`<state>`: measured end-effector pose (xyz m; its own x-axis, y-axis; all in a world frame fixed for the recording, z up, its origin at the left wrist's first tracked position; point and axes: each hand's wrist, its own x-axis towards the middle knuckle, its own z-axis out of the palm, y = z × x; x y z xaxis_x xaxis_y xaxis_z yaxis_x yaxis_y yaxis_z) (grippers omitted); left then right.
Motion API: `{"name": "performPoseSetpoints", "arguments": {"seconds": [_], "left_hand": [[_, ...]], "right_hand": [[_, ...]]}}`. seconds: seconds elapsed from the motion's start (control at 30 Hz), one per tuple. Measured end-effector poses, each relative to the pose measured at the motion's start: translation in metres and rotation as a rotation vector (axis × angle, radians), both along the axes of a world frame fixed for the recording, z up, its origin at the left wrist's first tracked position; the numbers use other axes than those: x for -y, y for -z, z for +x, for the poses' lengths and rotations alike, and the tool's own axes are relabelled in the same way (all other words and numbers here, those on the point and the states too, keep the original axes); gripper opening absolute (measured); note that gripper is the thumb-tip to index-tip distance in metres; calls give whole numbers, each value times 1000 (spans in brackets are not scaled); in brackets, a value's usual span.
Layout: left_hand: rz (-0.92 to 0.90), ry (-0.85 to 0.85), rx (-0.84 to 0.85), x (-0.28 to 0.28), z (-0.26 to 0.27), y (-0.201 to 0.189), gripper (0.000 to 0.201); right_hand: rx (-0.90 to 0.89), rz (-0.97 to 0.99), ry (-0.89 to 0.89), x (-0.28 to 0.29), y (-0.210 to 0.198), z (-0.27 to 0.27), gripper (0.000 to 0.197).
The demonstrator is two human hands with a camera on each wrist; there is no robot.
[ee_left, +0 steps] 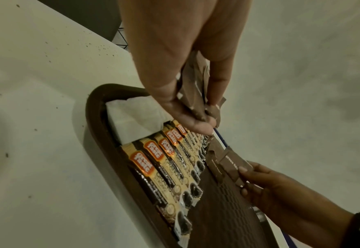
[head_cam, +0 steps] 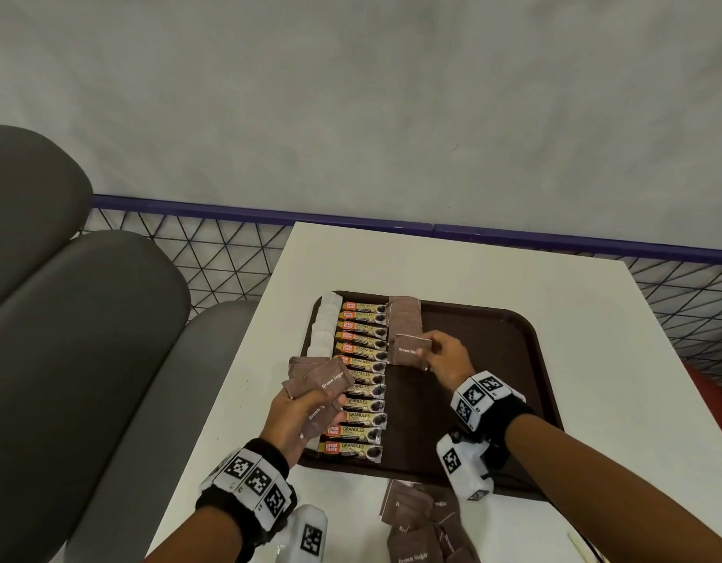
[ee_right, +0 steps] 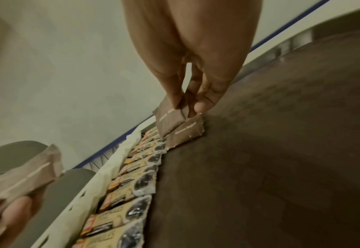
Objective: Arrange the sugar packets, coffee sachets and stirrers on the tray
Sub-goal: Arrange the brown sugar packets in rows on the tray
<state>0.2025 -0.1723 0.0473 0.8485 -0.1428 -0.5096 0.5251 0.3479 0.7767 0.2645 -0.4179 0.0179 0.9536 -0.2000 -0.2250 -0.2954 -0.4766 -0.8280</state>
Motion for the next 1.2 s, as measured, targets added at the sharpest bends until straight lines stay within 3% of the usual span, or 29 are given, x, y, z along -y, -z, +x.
{"name": "performPoseSetpoints", "arguments": {"seconds": [0.13, 0.57, 0.9, 1.03, 1.2], "left_hand": [[-4, -18, -3, -3, 1, 1, 30], [-8, -20, -21, -6, 5, 8, 31], [-34, -30, -27, -3, 5, 4, 32], [-37, -33, -23, -1, 3, 2, 32], [-24, -26, 0, 3, 1, -3, 32]], "right_hand": [[-63, -111, -76, 3, 2, 0, 16], [-50, -241, 35, -10, 19, 1, 20], [61, -305, 40, -10, 20, -3, 26], [124, -258, -28, -18, 11, -8, 12], [201, -2, -159, -45, 4, -20, 6]]}}
